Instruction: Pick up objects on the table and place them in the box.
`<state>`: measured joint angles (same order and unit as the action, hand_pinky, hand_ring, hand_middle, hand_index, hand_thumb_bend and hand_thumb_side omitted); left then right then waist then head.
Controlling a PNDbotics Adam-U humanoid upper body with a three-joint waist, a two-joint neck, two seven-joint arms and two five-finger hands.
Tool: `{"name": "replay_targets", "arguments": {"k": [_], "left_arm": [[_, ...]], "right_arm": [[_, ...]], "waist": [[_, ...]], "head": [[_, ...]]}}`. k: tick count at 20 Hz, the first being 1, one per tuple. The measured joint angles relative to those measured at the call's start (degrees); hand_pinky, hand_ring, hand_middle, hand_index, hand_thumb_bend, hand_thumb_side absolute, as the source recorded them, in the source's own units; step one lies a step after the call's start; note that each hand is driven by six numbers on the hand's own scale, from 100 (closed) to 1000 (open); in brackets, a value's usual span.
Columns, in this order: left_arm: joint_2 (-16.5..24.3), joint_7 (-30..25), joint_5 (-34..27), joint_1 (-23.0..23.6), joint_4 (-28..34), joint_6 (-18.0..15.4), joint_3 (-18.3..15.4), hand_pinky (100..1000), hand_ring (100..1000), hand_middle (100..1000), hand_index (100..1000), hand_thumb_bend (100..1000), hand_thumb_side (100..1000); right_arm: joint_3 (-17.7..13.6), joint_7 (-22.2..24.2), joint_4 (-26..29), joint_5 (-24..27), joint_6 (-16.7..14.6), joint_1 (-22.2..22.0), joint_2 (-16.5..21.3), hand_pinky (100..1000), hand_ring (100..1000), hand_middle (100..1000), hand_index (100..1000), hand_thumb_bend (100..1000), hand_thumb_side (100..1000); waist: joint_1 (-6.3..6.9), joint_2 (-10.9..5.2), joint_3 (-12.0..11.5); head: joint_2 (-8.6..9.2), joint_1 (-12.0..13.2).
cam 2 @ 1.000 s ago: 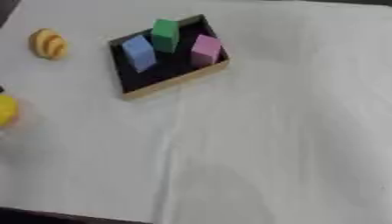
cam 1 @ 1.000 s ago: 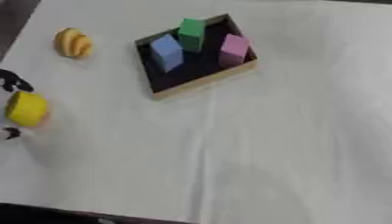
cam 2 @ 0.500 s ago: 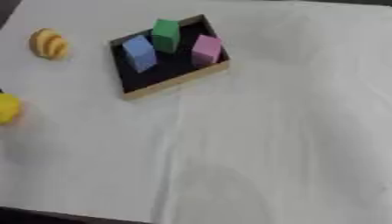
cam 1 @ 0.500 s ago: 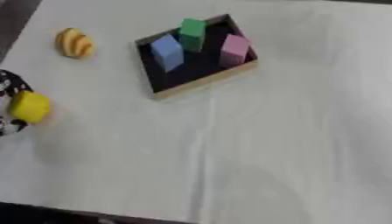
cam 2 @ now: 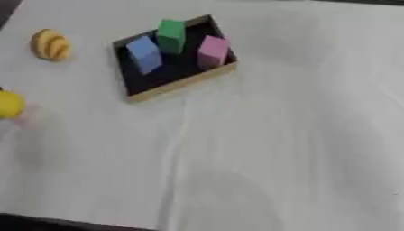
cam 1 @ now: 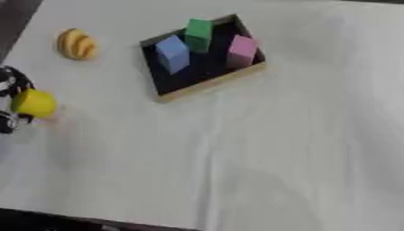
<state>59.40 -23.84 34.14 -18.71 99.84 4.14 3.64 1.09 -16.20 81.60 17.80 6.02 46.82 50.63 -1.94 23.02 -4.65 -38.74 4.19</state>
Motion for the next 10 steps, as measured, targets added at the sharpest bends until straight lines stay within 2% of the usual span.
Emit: {"name": "replay_targets", "arguments": {"k": [4,10], "left_arm": [[-0.9,1.1,-1.9,-5.1,5.1,-0.3,1.1,628,597,554,579,100,113],[-5.6,-2.2,-3.1,-13.8,8.9,-1.1,6.3,625,593,551,578,100,129]], "right_arm": [[0.1,0.3,0.0,0.0,-0.1,0.5,-0.2,939,883,872,842,100,632],[1.5,1.6,0.0,-0.3,0.3,2.1,-1.6,939,883,872,843,100,629]], "waist": [[0.02,-0.02,0.3],[0.02,-0.08,2.3]], "head": [[-0.09,-1.0],[-0.77,-1.4]]}}
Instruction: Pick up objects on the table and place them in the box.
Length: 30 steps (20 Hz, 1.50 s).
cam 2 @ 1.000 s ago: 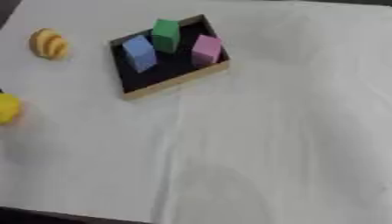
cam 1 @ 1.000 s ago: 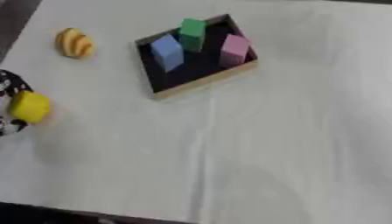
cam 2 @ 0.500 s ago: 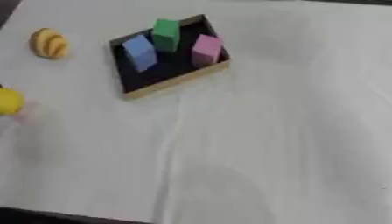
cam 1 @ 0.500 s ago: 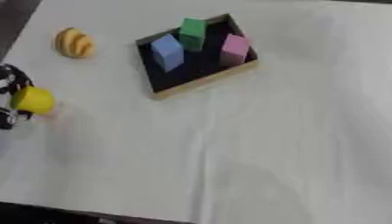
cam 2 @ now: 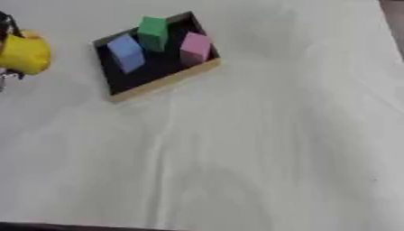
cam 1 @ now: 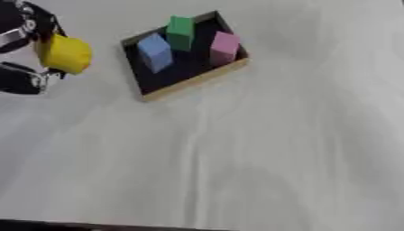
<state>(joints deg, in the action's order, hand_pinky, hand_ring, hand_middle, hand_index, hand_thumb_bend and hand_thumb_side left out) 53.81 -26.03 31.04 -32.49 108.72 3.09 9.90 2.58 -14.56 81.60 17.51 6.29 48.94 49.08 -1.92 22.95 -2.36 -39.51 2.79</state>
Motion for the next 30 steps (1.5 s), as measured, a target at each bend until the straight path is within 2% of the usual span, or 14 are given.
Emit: {"name": "replay_targets", "arguments": {"k": [4,11,16,22,25,28,30], "left_arm": [[-4.4,-2.7,0.2,-5.4,-2.6,-0.4,3.3,626,593,553,580,100,134],[-11.0,-5.8,1.3,-15.7,-12.7,-1.0,7.6,622,593,553,585,100,134],[-14.4,-5.6,3.3,-18.3,-19.3,-2.0,8.9,621,593,555,598,100,122],[-17.4,-4.6,5.4,-19.6,-24.2,-2.7,9.6,640,608,574,629,100,100],[-18.1,-5.1,5.8,-19.8,-25.3,-3.5,9.9,674,636,603,677,160,100],[-18.1,-6.5,5.8,-19.9,-25.5,-4.4,10.0,743,721,694,824,276,100],[-18.1,-8.0,5.7,-19.8,-25.3,-4.9,10.0,772,750,729,868,334,106]], "right_arm": [[0.4,0.5,0.0,-0.3,0.2,0.4,-0.4,940,883,872,842,100,631],[0.4,0.6,-0.1,-0.3,0.1,0.5,-0.5,940,883,872,843,100,632],[0.4,0.7,-0.2,-0.3,0.1,0.5,-0.5,940,884,872,843,100,634],[0.4,0.7,-0.2,-0.3,0.1,0.5,-0.6,941,884,872,843,100,637],[0.5,0.7,-0.2,-0.3,0.1,0.5,-0.8,941,884,872,843,100,638],[0.6,0.7,-0.2,-0.2,0.0,0.5,-0.9,942,884,872,843,100,640],[0.6,0.6,-0.2,-0.2,0.0,0.5,-0.9,942,884,872,843,100,641]], "waist": [[0.04,0.0,0.6],[0.4,0.0,0.0],[0.4,0.0,-0.1],[0.4,0.0,0.0],[0.4,0.0,0.1],[0.47,0.0,0.1],[0.6,0.0,0.1]], "head": [[-0.26,-0.2],[-0.25,-1.4],[-0.22,-1.9],[-0.19,-2.0],[-0.19,-2.2],[-0.19,-2.4],[-0.2,-2.5]]}}
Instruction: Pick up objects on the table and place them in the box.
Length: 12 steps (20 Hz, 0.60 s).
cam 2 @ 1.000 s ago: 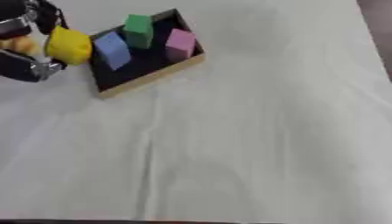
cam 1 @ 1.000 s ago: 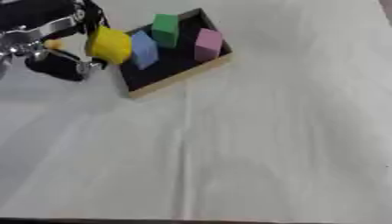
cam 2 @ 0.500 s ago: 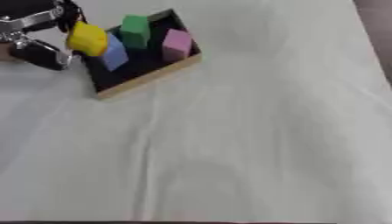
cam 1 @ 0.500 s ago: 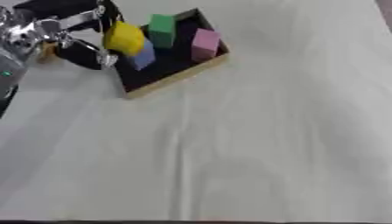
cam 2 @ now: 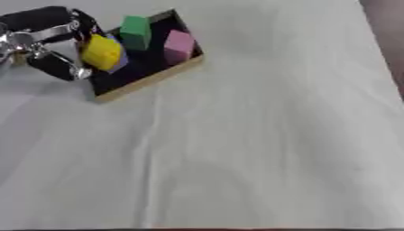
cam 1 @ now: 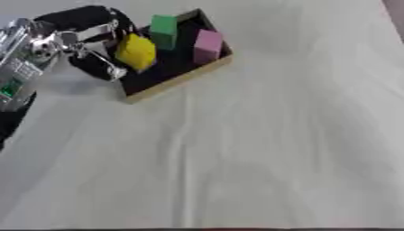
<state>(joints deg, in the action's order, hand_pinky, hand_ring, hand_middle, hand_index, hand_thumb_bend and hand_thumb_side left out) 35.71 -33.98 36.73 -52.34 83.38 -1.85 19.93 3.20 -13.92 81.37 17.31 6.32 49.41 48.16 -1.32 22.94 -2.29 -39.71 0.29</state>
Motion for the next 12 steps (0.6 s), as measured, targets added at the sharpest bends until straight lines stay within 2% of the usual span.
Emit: {"name": "replay_targets", "arguments": {"k": [2,5,9,12], "left_arm": [[0.0,-1.4,-0.4,0.1,0.2,-0.4,0.0,806,780,763,904,410,174],[0.1,-2.7,-0.7,0.5,1.1,-0.7,-0.1,819,790,773,917,475,264],[0.2,-3.1,-1.0,0.8,2.4,-0.5,-0.7,830,796,779,920,487,297],[0.7,-2.7,-1.1,0.9,3.3,-0.1,-1.2,824,791,773,910,447,281]], "right_arm": [[0.0,0.0,-0.1,0.1,0.0,0.0,0.0,942,884,872,843,100,642],[0.0,0.0,-0.1,0.2,0.0,-0.1,0.0,942,884,872,843,100,643],[0.0,0.0,-0.1,0.4,0.0,-0.4,0.0,943,884,872,844,100,642],[0.0,0.0,-0.3,0.4,0.0,-0.5,0.0,943,884,872,844,100,642]], "waist": [[0.12,0.0,0.0],[0.13,0.0,-0.2],[0.13,0.0,-0.3],[0.13,0.0,-0.4]], "head": [[-0.01,-0.2],[-0.02,-0.4],[-0.05,-0.6],[-0.07,-0.7]]}}
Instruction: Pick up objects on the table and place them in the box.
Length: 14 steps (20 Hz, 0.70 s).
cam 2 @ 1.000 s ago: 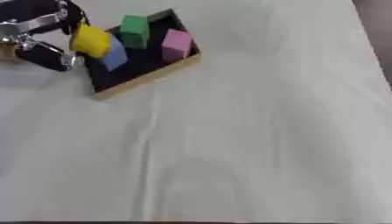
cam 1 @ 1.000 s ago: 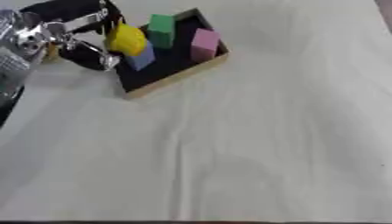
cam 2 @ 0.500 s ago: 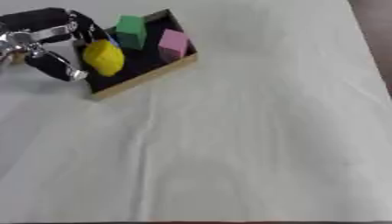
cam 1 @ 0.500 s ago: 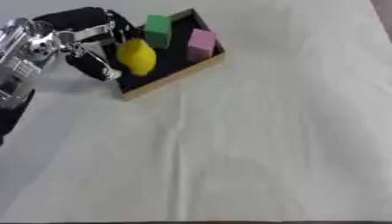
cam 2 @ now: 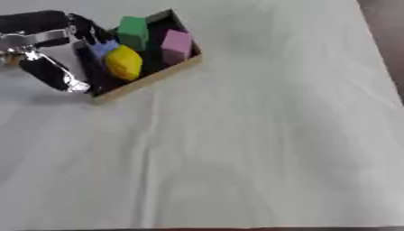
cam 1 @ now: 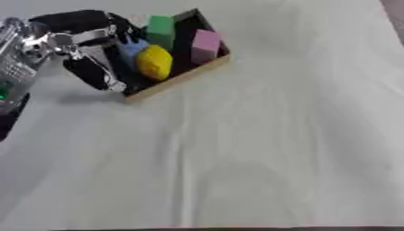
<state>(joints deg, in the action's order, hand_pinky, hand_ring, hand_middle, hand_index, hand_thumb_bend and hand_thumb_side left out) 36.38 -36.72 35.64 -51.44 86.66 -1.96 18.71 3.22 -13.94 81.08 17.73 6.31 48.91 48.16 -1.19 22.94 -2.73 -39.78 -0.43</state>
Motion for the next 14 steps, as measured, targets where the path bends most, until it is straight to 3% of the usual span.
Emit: {"name": "replay_targets", "arguments": {"k": [4,8,14], "left_arm": [[0.9,1.2,-0.4,0.5,1.4,1.1,-1.2,807,778,756,874,350,187],[4.1,3.8,0.0,1.8,2.3,3.2,-3.8,812,786,754,869,375,156],[10.3,8.0,2.4,4.9,-0.3,6.2,-8.6,827,813,783,897,429,177]], "right_arm": [[0.0,0.0,-0.1,0.0,0.0,0.0,0.0,943,884,872,844,100,642],[0.0,0.0,-0.1,0.0,0.0,-0.3,0.0,943,884,872,844,100,643],[-0.2,-0.2,-0.1,0.1,-0.1,-0.6,0.1,944,885,872,844,100,645]], "waist": [[0.0,0.0,-0.1],[0.0,0.0,-0.5],[0.0,0.0,-0.8]], "head": [[-0.01,0.0],[-0.02,-0.2],[-0.02,-0.6]]}}
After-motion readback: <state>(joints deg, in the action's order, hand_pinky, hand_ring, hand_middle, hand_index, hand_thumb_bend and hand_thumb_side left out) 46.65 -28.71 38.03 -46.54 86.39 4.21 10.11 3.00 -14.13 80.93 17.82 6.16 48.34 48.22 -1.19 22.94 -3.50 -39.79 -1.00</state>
